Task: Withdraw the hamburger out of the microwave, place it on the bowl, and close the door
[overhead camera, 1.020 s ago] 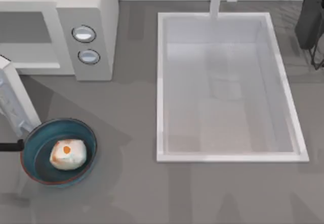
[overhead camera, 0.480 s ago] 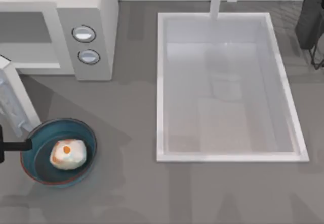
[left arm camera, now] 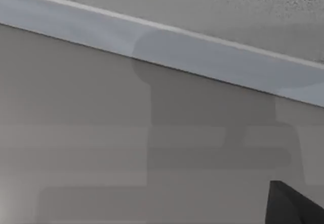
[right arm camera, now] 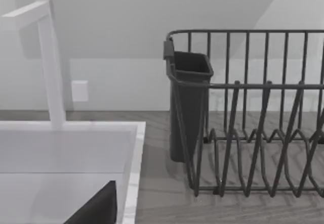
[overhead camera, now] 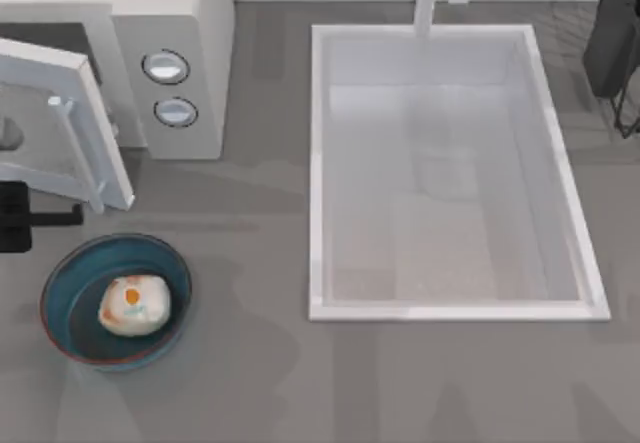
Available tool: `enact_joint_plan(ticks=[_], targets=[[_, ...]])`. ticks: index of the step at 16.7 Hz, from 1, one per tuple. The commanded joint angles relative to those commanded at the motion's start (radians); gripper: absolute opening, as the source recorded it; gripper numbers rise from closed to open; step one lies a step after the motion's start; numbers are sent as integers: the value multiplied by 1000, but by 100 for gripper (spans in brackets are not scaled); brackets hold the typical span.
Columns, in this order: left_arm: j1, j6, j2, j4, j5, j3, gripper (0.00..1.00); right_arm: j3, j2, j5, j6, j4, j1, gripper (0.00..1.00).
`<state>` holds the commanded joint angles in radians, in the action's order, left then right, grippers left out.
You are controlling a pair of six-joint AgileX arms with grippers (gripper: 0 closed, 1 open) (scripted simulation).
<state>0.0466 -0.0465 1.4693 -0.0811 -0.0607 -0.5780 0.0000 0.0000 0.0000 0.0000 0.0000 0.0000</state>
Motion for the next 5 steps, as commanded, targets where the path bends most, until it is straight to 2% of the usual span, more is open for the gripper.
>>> enact_joint_plan(ticks=[5], targets=[[-10,6,99,-50,6,-69,0,0,0,0,0,0,0,100]])
